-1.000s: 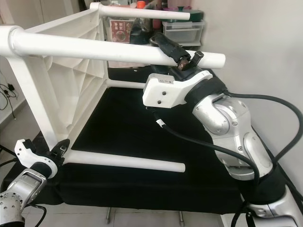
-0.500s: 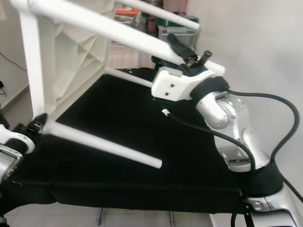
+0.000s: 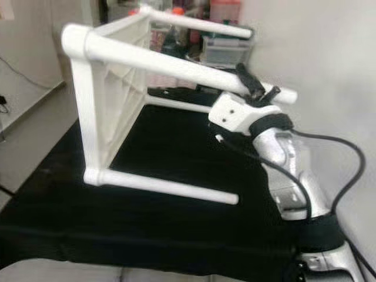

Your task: Building children table

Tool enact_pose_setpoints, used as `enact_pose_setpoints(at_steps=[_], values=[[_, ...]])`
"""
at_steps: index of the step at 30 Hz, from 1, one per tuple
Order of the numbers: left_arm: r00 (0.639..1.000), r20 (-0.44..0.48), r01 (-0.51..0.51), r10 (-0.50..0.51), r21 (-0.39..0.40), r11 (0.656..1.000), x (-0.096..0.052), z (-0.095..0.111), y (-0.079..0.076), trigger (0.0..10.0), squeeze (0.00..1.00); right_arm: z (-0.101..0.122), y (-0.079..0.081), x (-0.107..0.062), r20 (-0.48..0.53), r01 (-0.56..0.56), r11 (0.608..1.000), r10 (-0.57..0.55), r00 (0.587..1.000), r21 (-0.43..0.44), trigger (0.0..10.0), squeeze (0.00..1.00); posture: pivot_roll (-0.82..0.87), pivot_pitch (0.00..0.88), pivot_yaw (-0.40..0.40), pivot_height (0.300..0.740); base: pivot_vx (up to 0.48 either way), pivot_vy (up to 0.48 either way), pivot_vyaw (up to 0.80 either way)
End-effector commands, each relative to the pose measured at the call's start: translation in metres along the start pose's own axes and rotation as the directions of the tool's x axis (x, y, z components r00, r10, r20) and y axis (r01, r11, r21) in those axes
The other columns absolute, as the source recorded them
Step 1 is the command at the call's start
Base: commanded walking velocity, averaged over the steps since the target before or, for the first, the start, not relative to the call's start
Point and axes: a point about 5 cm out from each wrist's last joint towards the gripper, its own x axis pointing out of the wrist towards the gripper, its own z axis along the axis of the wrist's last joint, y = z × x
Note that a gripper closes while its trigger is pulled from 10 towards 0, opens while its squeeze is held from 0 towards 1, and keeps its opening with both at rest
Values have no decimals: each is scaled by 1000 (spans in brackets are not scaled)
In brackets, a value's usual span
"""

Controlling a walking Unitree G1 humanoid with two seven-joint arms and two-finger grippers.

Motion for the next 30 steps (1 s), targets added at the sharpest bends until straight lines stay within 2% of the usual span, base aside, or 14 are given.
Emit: enact_pose_setpoints(at_steps=[1, 2, 3, 6, 8, 13, 14, 18, 19, 20, 21, 23, 27, 30], values=[[994, -78, 70, -71, -14, 997, 3, -12, -11, 10000, 0, -30, 68, -14, -170, -211, 942, 260, 951, 260, 0, 0, -95, 48, 62, 740, 0, 0, 0], [994, -78, 70, -71, -14, 997, 3, -12, -11, 10000, 0, -30, 68, -14, -170, -211, 942, 260, 951, 260, 0, 0, -95, 48, 62, 740, 0, 0, 0], [981, -140, 126, -131, -45, 991, -3, -30, -18, 10000, 0, -26, 64, -10, -147, -221, 943, 262, 954, 248, 10000, 0, -96, 51, 64, 740, 0, 0, 0], [944, -248, 197, -217, -103, 975, -18, -61, -25, 10000, 0, -22, 60, -6, -125, -247, 940, 281, 952, 236, 10000, 0, -98, 53, 66, 740, 0, 0, 0], [853, -382, 289, -356, -221, 931, -50, -105, -41, 10000, 0, -16, 55, 0, -98, -272, 938, 298, 950, 214, 10000, 0, -99, 58, 66, 740, 0, 0, 0], [798, -421, 328, -431, -296, 897, -66, -122, -52, 10000, 0, -13, 52, 3, -84, -274, 941, 295, 952, 200, 10000, 0, -99, 61, 69, 740, 0, 0, 0], [738, -440, 371, -511, -368, 853, -83, -134, -65, 10000, 0, -8, 49, 6, -65, -283, 941, 299, 952, 184, 10000, 0, -96, 65, 71, 740, 0, 0, 0], [738, -440, 371, -511, -368, 853, -83, -134, -65, 10000, 0, -8, 49, 6, -65, -283, 941, 299, 952, 184, 10000, 0, -96, 65, 71, 740, 0, 0, 0], [671, -453, 405, -587, -439, 802, -99, -144, -77, 10000, 0, -4, 47, 9, -46, -292, 942, 303, 952, 168, 10000, 0, -96, 68, 71, 740, 0, 0, 0], [671, -453, 405, -587, -439, 802, -99, -144, -77, 10000, 0, -4, 47, 9, -46, -292, 942, 303, 952, 168, 10000, 0, -96, 68, 71, 740, 0, 0, 0], [605, -489, 405, -628, -490, 772, -114, -158, -83, 10000, 0, 4, 39, 13, -13, -318, 939, 323, 946, 133, 10000, 0, -109, 76, 73, 740, 0, 0, 0], [561, -519, 391, -645, -521, 759, -123, -171, -84, 10000, 0, 11, 31, 16, 10, -338, 937, 338, 941, 95, 10000, 0, -120, 78, 73, 740, 0, 0, 0], [539, -543, 376, -644, -529, 761, -127, -180, -83, 10000, 0, 15, 24, 17, 24, -349, 935, 349, 937, 66, 10000, 0, -123, 79, 73, 740, 0, 0, 0], [567, -577, 332, -588, -493, 804, -120, -197, -74, 10000, 0, 17, 8, 19, 31, -361, 933, 360, 932, 9, 10000, 0, -137, 86, 69, 740, 0, 0, 0]])
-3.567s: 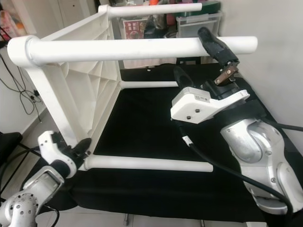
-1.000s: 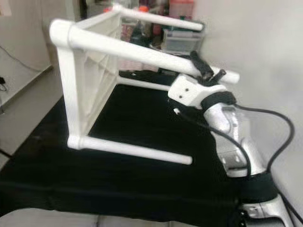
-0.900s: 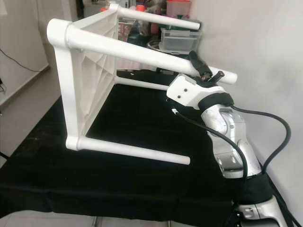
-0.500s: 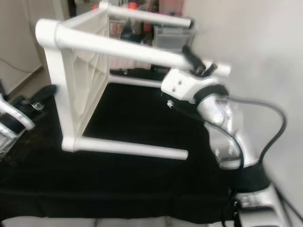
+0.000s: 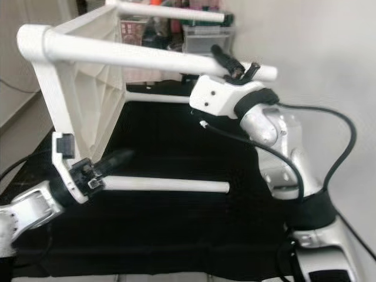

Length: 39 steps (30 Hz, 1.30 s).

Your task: Building children table

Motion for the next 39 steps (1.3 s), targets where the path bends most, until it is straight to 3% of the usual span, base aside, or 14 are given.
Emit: enact_pose_setpoints(at_steps=[1, 9, 10, 14, 16, 17, 20, 22, 24, 25, 29, 32, 34, 39], values=[[999, -1, -51, 51, 2, 999, 0, -3, 8, 10000, 0, -20, 42, -1, -77, -215, 965, 228, 971, 149, 10000, 0, -137, 86, 69, 740, 0, 0, 0], [987, 40, -156, 156, -6, 988, 5, 0, 26, 10000, 0, -20, 31, -3, -72, -224, 967, 234, 970, 120, 10000, 0, -159, 95, 71, 740, 0, 0, 0], [969, 87, -229, 229, -9, 973, 11, 8, 45, 10000, 0, -18, 25, -4, -54, -236, 967, 242, 969, 100, 10000, 0, -180, 106, 75, 740, 0, 0, 0], [969, 87, -229, 229, -9, 973, 11, 8, 45, 10000, 0, -18, 25, -4, -54, -236, 967, 242, 969, 100, 10000, 0, -180, 106, 75, 740, 0, 0, 0], [937, 133, -328, 325, 1, 945, 15, 18, 67, 10000, 0, -14, 19, -7, -36, -250, 965, 253, 967, 83, 10000, 0, -206, 119, 87, 740, 0, 0, 0], [858, 226, -480, 462, 31, 877, 3, 36, 94, 10000, 0, -10, 9, -11, -14, -254, 965, 256, 967, 71, 10000, 0, -279, 152, 110, 740, 0, 0, 0], [858, 226, -480, 462, 31, 877, 3, 36, 94, 10000, 0, -10, 9, -11, -14, -254, 965, 256, 967, 71, 10000, 0, -279, 152, 110, 740, 0, 0, 0], [708, 369, -656, 602, 29, 754, -29, 62, 119, 10000, 0, -5, -4, -17, 6, -258, 964, 258, 966, 59, 10000, 0, -303, 158, 113, 740, 0, 0, 0], [708, 369, -656, 602, 29, 754, -29, 62, 119, 10000, 0, -5, -4, -17, 6, -258, 964, 258, 966, 59, 10000, 0, -303, 158, 113, 740, 0, 0, 0], [650, 410, -711, 640, 29, 703, -43, 69, 124, 10000, 0, -6, -8, -20, 5, -258, 965, 258, 966, 57, 10000, 0, -327, 165, 122, 740, 0, 0, 0], [583, 464, -755, 667, 8, 655, -61, 77, 127, 10000, 0, -10, -14, -22, -13, -252, 966, 253, 967, 56, 10000, 0, -334, 165, 122, 740, 0, 0, 0], [583, 464, -755, 667, 8, 655, -61, 77, 127, 10000, 0, -10, -14, -22, -13, -252, 966, 253, 967, 56, 10000, 0, -334, 165, 122, 740, 0, 0, 0], [526, 525, -768, 669, -45, 639, -81, 83, 129, 10000, 0, -19, -21, -25, -50, -234, 971, 236, 970, 50, 10000, 0, -336, 165, 116, 740, 0, 0, 0], [506, 548, -773, 666, -55, 632, -87, 85, 131, 10000, 0, -22, -25, -27, -63, -231, 972, 234, 970, 50, 10000, 0, -336, 165, 116, 740, 0, 0, 0]])
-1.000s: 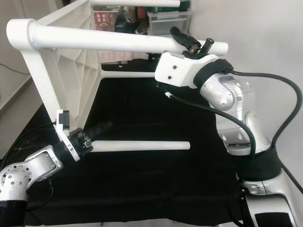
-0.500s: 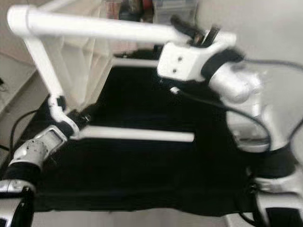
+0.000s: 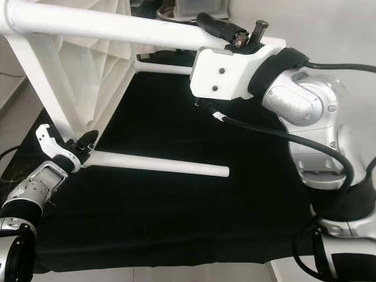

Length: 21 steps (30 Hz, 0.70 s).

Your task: Building children table

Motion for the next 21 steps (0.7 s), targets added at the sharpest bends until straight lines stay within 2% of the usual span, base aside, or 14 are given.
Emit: enact_pose_setpoints(at_steps=[1, 6, 7, 8, 9, 11, 12, 13, 14, 15, 16, 18, 20, 21], values=[[955, 221, -210, 198, 31, 977, -31, 50, 47, 10000, 0, -47, 23, -11, -205, -126, 982, 154, 967, 144, 10000, 0, -344, 164, 109, 740, 0, 0, 0], [952, 228, -215, 202, 36, 976, -31, 50, 48, 10000, 0, -47, 22, -12, -206, -127, 981, 155, 966, 145, 10000, 0, -344, 164, 109, 740, 0, 0, 0], [915, 334, -253, 228, 34, 967, -42, 85, 55, 10000, 0, -64, 33, -27, -303, -96, 967, 167, 938, 236, 10000, 0, -340, 144, 79, 740, 0, 0, 0], [915, 334, -253, 228, 34, 967, -42, 85, 55, 10000, 0, -64, 33, -27, -303, -96, 967, 167, 938, 236, 10000, 0, -340, 144, 79, 740, 0, 0, 0], [850, 484, -278, 208, 76, 958, -60, 150, 51, 10000, 0, -80, 62, -55, -434, -30, 921, 212, 875, 389, 10000, 0, -297, 140, 85, 740, 0, 0, 0], [850, 484, -278, 208, 76, 958, -60, 150, 51, 10000, 0, -80, 62, -55, -434, -30, 921, 212, 875, 389, 10000, 0, -297, 140, 85, 740, 0, 0, 0], [782, 606, -282, 147, 133, 950, -79, 211, 35, 10000, 0, -89, 88, -81, -534, 46, 866, 264, 803, 498, 10000, 0, -269, 130, 99, 740, 0, 0, 0], [782, 606, -282, 147, 133, 950, -79, 211, 35, 10000, 0, -89, 88, -81, -534, 46, 866, 264, 803, 498, 10000, 0, -269, 130, 99, 740, 0, 0, 0], [719, 693, -268, 56, 202, 942, -97, 262, 7, 10000, 0, -94, 110, -101, -598, 111, 814, 318, 736, 570, 10000, 0, -250, 122, 106, 740, 0, 0, 0], [719, 693, -268, 56, 202, 942, -97, 262, 7, 10000, 0, -94, 110, -101, -598, 111, 814, 318, 736, 570, 10000, 0, -250, 122, 106, 740, 0, 0, 0], [685, 728, -260, -2, 247, 933, -107, 288, -12, 10000, 0, -94, 121, -110, -620, 142, 786, 347, 704, 601, 10000, 0, -250, 122, 106, 740, 0, 0, 0], [685, 728, -260, -2, 247, 933, -107, 288, -12, 10000, 0, -94, 121, -110, -620, 142, 786, 347, 704, 601, 10000, 0, -250, 122, 106, 740, 0, 0, 0], [664, 744, -223, -75, 292, 930, -109, 305, -34, 10000, 0, -91, 137, -112, -596, 141, 731, 410, 690, 667, 10000, 0, -220, 105, 108, 740, 0, 0, 0], [653, 743, -179, -149, 342, 923, -106, 316, -56, 10000, 0, -85, 158, -114, -563, 140, 667, 474, 677, 731, 10000, 0, -205, 97, 108, 740, 0, 0, 0]])
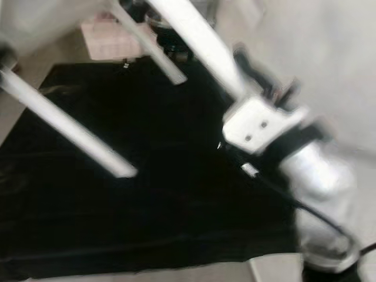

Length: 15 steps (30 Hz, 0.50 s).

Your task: Building children table

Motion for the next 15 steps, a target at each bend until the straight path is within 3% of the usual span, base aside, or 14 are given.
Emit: enact_pose_setpoints(at_steps=[1, 2, 3, 5, 6, 8, 9, 10, 11, 13, 14, 15], values=[[953, 248, -187, 172, 38, 982, -22, 66, 30, 10000, 0, -55, -4, -9, -308, 67, 984, -13, 951, 166, 10000, 0, -205, 97, 108, 740, 0, 0, 0], [953, 248, -187, 172, 38, 982, -22, 66, 30, 10000, 0, -55, -4, -9, -308, 67, 984, -13, 951, 166, 10000, 0, -205, 97, 108, 740, 0, 0, 0], [960, 270, -90, 75, 46, 995, -7, 77, 9, 10000, 0, -68, 23, -3, -323, 29, 959, 66, 944, 280, 10000, 0, -186, 91, 111, 740, 0, 0, 0], [960, 270, -90, 75, 46, 995, -7, 77, 9, 10000, 0, -68, 23, -3, -323, 29, 959, 66, 944, 280, 10000, 0, -186, 91, 111, 740, 0, 0, 0], [960, 276, 35, -50, 58, 998, 10, 82, -16, 10000, 0, -83, 51, 6, -344, 36, 919, 111, 932, 394, 10000, 0, -166, 86, 116, 740, 0, 0, 0], [960, 276, 35, -50, 58, 998, 10, 82, -16, 10000, 0, -83, 51, 6, -344, 36, 919, 111, 932, 394, 10000, 0, -166, 86, 116, 740, 0, 0, 0], [951, 250, 174, -184, 61, 983, 24, 77, -42, 10000, 0, -89, 69, 23, -343, 67, 904, 91, 935, 422, 10000, 0, -122, 85, 128, 740, 0, 0, 0], [951, 250, 174, -184, 61, 983, 24, 77, -42, 10000, 0, -89, 69, 23, -343, 67, 904, 91, 935, 422, 10000, 0, -122, 85, 128, 740, 0, 0, 0], [935, 214, 284, -284, 29, 958, 33, 64, -61, 10000, 0, -85, 76, 42, -314, 85, 912, 49, 948, 401, 10000, 0, -109, 86, 132, 740, 0, 0, 0], [935, 214, 284, -284, 29, 958, 33, 64, -61, 10000, 0, -85, 76, 42, -314, 85, 912, 49, 948, 401, 10000, 0, -109, 86, 132, 740, 0, 0, 0], [914, 168, 377, -370, -12, 926, 37, 44, -75, 10000, 0, -70, 75, 59, -252, 87, 929, 7, 968, 361, 10000, 0, -97, 91, 132, 740, 0, 0, 0], [914, 168, 377, -370, -12, 926, 37, 44, -75, 10000, 0, -70, 75, 59, -252, 87, 929, 7, 968, 361, 10000, 0, -97, 91, 132, 740, 0, 0, 0]])
